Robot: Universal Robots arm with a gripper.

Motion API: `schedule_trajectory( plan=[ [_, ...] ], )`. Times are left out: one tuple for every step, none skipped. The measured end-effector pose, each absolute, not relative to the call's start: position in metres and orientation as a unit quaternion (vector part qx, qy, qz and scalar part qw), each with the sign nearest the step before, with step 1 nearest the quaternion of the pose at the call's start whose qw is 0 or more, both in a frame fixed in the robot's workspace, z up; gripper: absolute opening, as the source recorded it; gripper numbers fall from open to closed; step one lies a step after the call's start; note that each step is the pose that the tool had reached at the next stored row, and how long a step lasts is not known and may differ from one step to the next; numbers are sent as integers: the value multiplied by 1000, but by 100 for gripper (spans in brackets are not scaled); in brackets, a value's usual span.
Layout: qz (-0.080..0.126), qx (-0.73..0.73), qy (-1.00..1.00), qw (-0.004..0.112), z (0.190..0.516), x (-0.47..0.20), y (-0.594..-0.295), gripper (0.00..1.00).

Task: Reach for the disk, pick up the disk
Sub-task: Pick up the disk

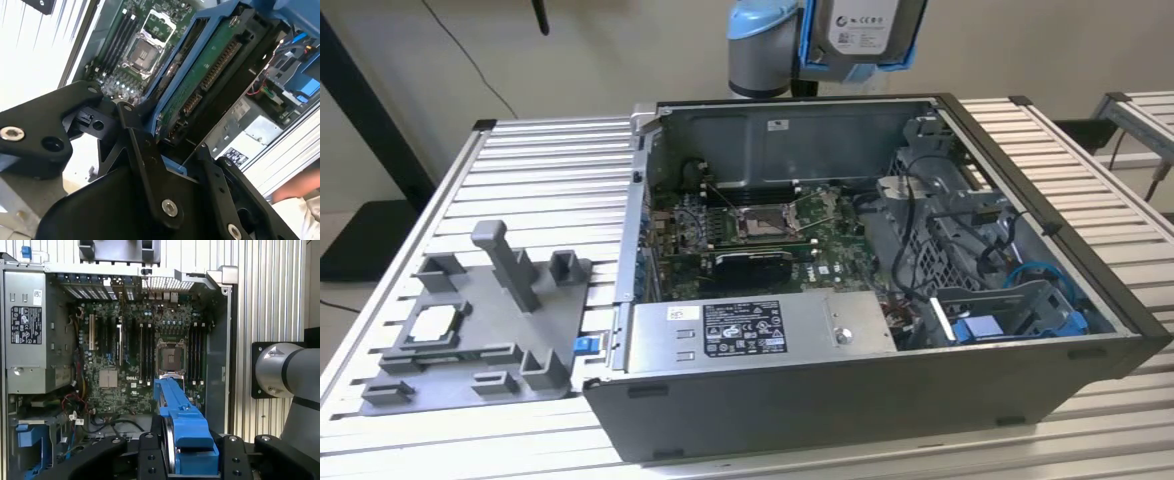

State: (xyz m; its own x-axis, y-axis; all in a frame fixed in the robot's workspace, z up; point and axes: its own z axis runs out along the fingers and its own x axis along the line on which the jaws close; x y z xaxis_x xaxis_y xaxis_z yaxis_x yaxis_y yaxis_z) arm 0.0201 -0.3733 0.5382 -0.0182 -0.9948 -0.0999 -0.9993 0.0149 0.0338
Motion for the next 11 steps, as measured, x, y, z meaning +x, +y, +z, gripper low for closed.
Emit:
schedule_trajectory(
  plan=[
    [47,-700,712,24,538,22,-373,0],
    [47,-700,712,24,538,24,-373,0],
    [47,-700,712,24,538,27,-373,0],
    [47,-700,712,24,538,29,-373,0],
    [47,-700,712,24,538,31,-373,0],
    [47,-700,712,24,538,33,-373,0],
    [47,-700,712,24,538,36,-373,0],
    [47,-700,712,24,538,39,-373,0],
    [47,-700,712,24,538,42,-373,0],
    [47,-700,712,24,538,46,-373,0],
    [47,-700,712,24,538,50,-373,0]
  ],
)
